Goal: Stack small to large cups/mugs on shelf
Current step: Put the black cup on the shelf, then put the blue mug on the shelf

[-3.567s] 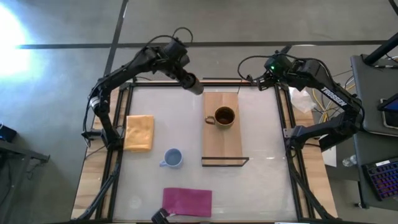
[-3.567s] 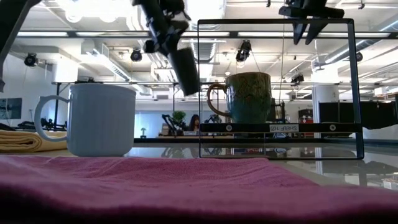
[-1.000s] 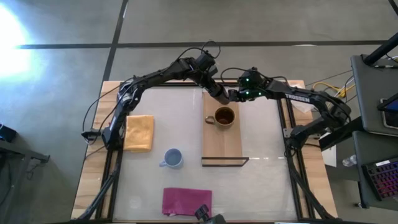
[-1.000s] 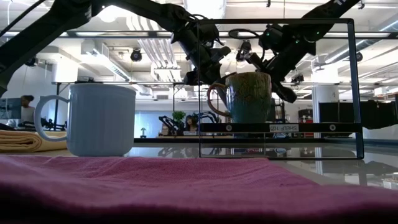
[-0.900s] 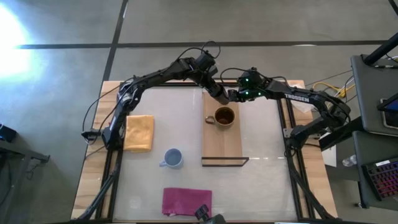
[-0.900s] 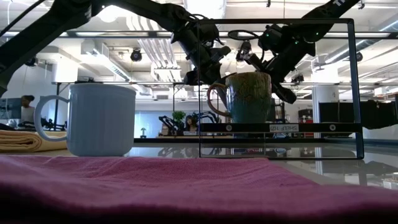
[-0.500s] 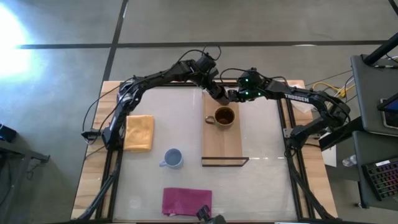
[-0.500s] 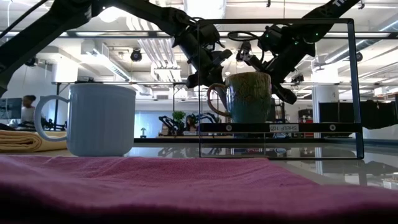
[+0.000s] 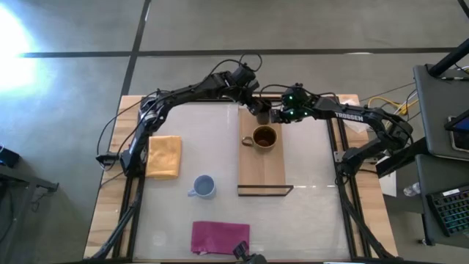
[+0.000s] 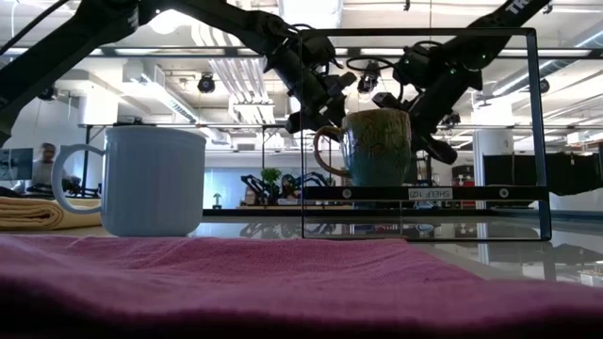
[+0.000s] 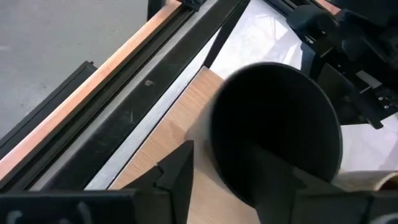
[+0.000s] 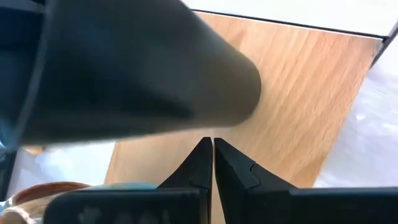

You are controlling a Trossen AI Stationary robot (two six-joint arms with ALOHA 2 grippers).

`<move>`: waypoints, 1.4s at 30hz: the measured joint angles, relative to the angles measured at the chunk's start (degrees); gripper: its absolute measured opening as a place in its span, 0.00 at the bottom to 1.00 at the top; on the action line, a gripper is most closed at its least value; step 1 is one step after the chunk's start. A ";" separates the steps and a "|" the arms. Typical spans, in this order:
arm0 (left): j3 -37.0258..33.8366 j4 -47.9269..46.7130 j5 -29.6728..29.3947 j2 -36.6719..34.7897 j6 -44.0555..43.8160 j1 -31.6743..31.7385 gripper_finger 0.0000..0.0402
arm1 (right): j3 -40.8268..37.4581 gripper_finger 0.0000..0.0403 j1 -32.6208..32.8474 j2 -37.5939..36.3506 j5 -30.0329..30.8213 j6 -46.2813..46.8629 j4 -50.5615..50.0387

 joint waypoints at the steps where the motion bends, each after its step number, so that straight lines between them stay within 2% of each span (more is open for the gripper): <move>1: 0.05 -0.04 -0.33 0.00 0.01 0.00 0.31 | -0.16 0.02 -0.02 0.00 -0.02 0.02 0.10; 24: 1.79 -1.23 -1.04 -2.65 0.05 0.04 0.31 | -0.78 0.02 -0.02 -0.02 1.07 -0.07 2.86; 31: 1.11 -10.24 -2.33 -5.86 0.64 -0.32 0.31 | -0.78 0.02 -0.02 -1.44 1.02 -1.12 0.79; 35: -1.47 -16.29 -2.54 -9.44 3.00 -2.08 0.31 | -0.78 0.02 -0.02 -4.37 1.59 -3.93 -2.94; 38: -6.10 -18.91 -4.38 -12.73 3.62 -4.54 0.31 | -0.78 0.02 -0.02 -7.43 3.28 -5.59 -6.46; 42: -16.10 -19.40 -11.36 -19.89 3.07 -8.32 0.31 | -0.78 0.02 0.13 -12.37 8.25 -7.62 -10.54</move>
